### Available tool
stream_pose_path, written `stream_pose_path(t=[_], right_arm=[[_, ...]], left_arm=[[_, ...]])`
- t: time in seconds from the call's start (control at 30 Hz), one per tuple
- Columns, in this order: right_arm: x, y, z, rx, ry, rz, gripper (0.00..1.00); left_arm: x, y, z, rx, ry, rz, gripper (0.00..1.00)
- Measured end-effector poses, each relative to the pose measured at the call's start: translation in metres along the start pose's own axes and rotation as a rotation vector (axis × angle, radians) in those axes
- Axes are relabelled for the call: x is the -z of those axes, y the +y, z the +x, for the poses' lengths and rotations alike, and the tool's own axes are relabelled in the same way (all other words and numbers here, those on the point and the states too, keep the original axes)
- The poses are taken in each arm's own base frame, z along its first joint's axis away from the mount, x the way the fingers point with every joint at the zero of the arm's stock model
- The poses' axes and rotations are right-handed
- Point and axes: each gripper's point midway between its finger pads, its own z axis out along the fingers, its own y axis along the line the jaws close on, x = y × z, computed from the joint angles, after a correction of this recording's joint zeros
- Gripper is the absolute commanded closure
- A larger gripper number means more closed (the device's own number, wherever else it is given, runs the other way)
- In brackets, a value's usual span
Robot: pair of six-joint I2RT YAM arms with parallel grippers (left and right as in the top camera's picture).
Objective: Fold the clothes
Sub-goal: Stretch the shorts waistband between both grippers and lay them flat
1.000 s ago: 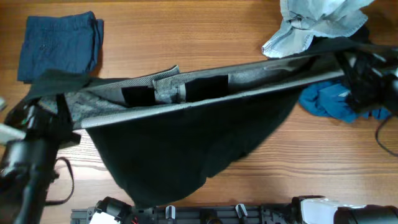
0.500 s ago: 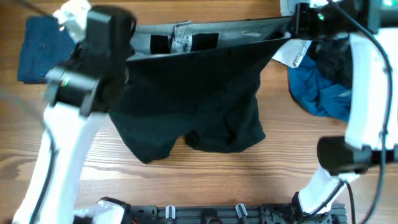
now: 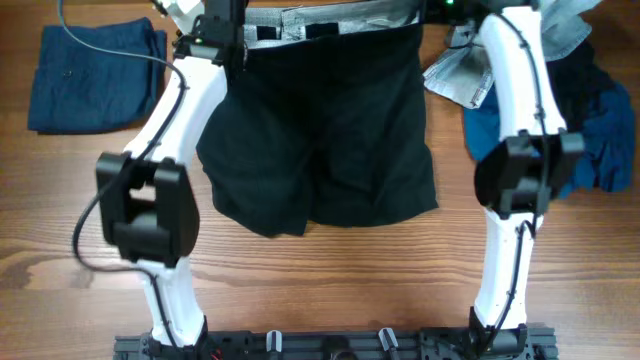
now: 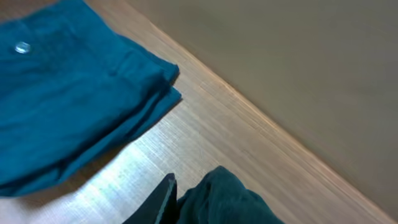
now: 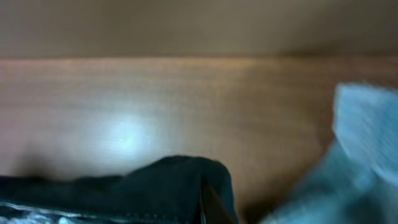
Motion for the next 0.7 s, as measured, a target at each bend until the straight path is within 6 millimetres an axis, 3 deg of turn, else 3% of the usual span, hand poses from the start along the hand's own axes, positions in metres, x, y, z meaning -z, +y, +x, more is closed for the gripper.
stream_pose_path(t=[0.03, 0.07, 0.1, 0.13, 0.17, 0.3, 0.47, 0.7], right_arm=[[-0.014, 0.001, 0.002, -0.003, -0.007, -0.003, 0.96], [-0.033, 0.005, 0.0, -0.002, -0.034, -0.01, 0.79], [-0.043, 0.007, 0.003, -0.003, -0.033, -0.011, 0.41], [-0.05, 0.009, -0.001, 0.001, -0.06, -0.009, 0.15], [-0.054, 0.012, -0.005, 0.002, -0.082, -0.006, 0.01], [-0.055, 0.017, -0.018, 0.015, -0.138, -0.003, 0.0], [-0.052, 0.014, -0.005, -0.015, -0.081, 0.01, 0.0], [-0.012, 0.024, -0.004, -0.032, -0.031, 0.003, 0.0]], left_arm=[[-0.011, 0.001, 0.007, 0.004, -0.003, -0.01, 0.46], [-0.02, -0.001, 0.01, 0.016, -0.016, -0.008, 0.14], [-0.026, -0.004, 0.009, 0.032, -0.034, 0.0, 0.0], [-0.029, -0.006, 0.007, 0.046, -0.048, 0.006, 0.0], [-0.029, -0.008, 0.003, 0.062, -0.063, 0.017, 0.0], [-0.027, -0.022, -0.016, 0.055, -0.134, 0.068, 0.0], [-0.028, -0.018, -0.015, -0.073, -0.136, 0.044, 0.0], [-0.03, -0.007, -0.003, -0.158, -0.086, 0.001, 0.0]])
